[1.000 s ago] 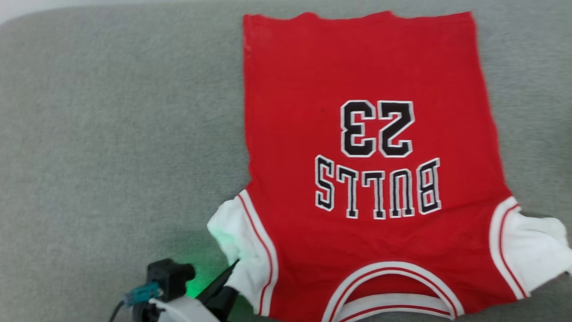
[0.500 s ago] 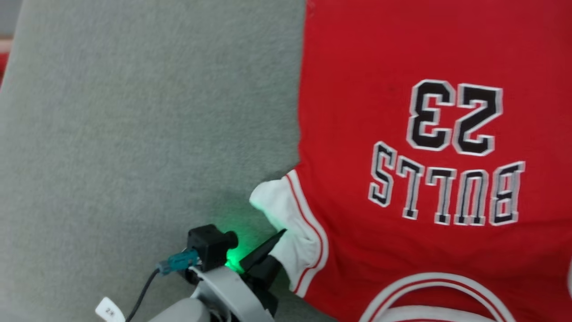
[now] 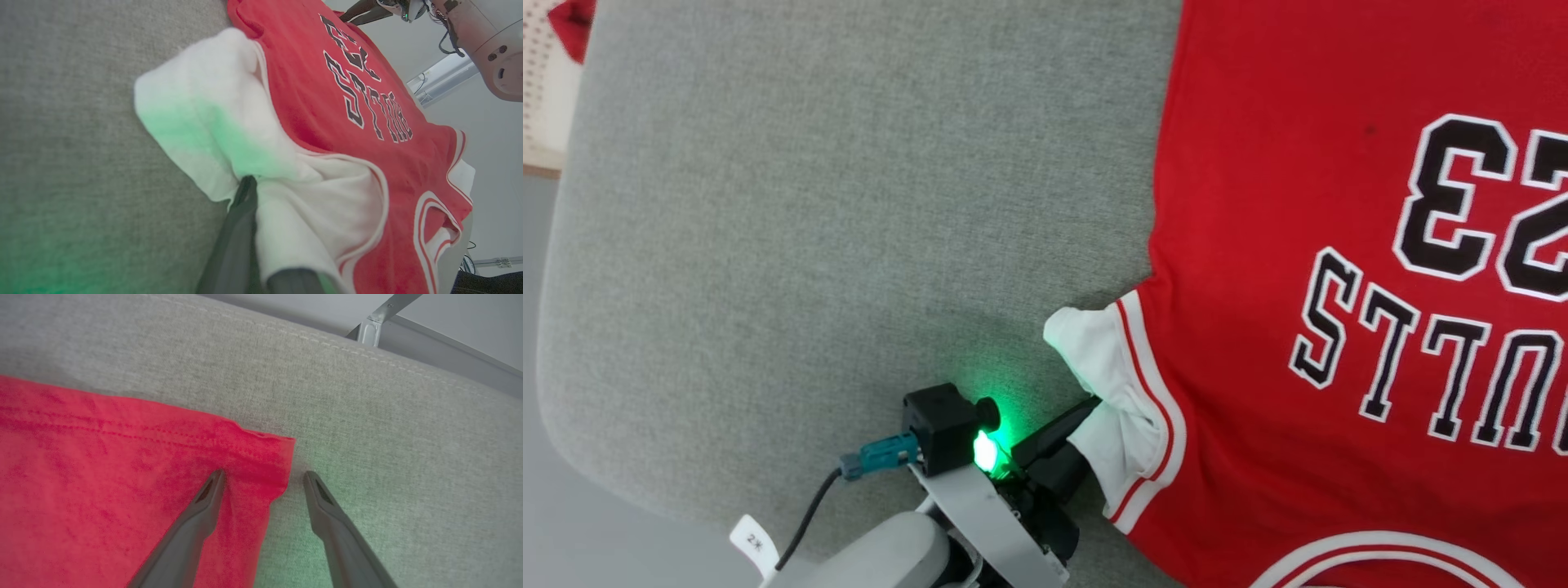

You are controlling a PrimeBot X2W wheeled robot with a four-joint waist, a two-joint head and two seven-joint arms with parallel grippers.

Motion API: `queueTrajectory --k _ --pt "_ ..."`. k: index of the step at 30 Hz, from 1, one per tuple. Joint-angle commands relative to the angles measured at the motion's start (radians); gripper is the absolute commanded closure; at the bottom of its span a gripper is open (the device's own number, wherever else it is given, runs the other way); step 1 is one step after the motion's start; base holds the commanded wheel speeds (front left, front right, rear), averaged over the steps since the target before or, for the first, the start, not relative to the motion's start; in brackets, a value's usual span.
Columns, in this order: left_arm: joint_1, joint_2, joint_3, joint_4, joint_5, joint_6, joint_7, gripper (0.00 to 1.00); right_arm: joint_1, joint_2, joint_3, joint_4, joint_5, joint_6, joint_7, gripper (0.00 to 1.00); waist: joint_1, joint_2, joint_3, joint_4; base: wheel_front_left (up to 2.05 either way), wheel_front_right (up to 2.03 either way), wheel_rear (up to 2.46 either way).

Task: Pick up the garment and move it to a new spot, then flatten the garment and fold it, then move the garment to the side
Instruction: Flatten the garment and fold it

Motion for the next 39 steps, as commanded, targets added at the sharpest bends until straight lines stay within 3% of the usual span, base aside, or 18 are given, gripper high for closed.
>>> queueTrajectory --k 1,5,6,8,9,14,20,29,34,39 --pt "-0.006 0.003 0.009 0.132 -0.022 0.021 0.028 1.00 0.025 0.005 0.007 0.026 -0.003 -0.001 0.009 0.00 0.0000 -0.0001 0.022 0.017 0.00 0.00 0.00" --pt "-0.018 -0.001 0.018 0.153 -0.019 0.014 0.024 1.00 0.037 0.018 0.010 0.051 0.002 -0.001 0.014 0.00 0.0000 -0.0001 0.027 0.011 0.00 0.00 0.00" --pt "-0.019 -0.002 0.020 0.156 -0.018 0.011 0.023 1.00 0.042 0.024 0.014 0.054 0.010 -0.001 0.023 0.27 0.0000 -0.0001 0.027 0.008 0.00 0.00 0.00" --pt "-0.022 -0.006 0.024 0.162 -0.018 0.007 0.022 1.00 0.052 0.025 0.028 0.045 0.023 -0.001 0.026 0.91 0.0000 -0.0001 0.025 0.003 0.00 0.00 0.00" --pt "-0.025 -0.009 0.026 0.164 -0.016 0.007 0.021 1.00 0.055 0.017 0.024 0.042 0.026 -0.001 0.016 1.00 0.0000 -0.0001 0.023 0.001 0.00 0.00 0.00" --pt "-0.014 -0.020 0.057 0.165 -0.037 -0.006 0.012 1.00 0.094 0.001 0.009 0.037 0.062 -0.001 -0.044 1.00 0.0000 -0.0001 -0.023 -0.008 0.00 0.00 0.00" --pt "0.046 0.032 0.124 0.169 -0.030 -0.008 0.003 1.00 0.223 -0.013 0.060 -0.041 0.186 -0.001 -0.097 1.00 0.0000 -0.0001 -0.126 -0.057 0.00 0.00 0.00" --pt "0.134 0.047 0.169 0.123 -0.017 -0.008 -0.003 1.00 0.533 -0.152 0.177 -0.313 0.380 -0.001 -0.113 1.00 0.0000 -0.0001 -0.283 -0.143 0.00 0.00 0.00" --pt "0.165 0.073 0.181 0.110 -0.014 0.011 -0.003 1.00 0.715 -0.209 0.147 -0.474 0.451 -0.001 -0.125 1.00 0.0000 -0.0001 -0.342 -0.188 0.00 0.00 0.00" --pt "0.199 0.099 0.187 0.095 -0.015 0.031 0.000 1.00 0.930 -0.220 0.080 -0.622 0.500 -0.001 -0.137 1.00 0.0000 -0.0001 -0.383 -0.231 0.00 0.00 0.00"
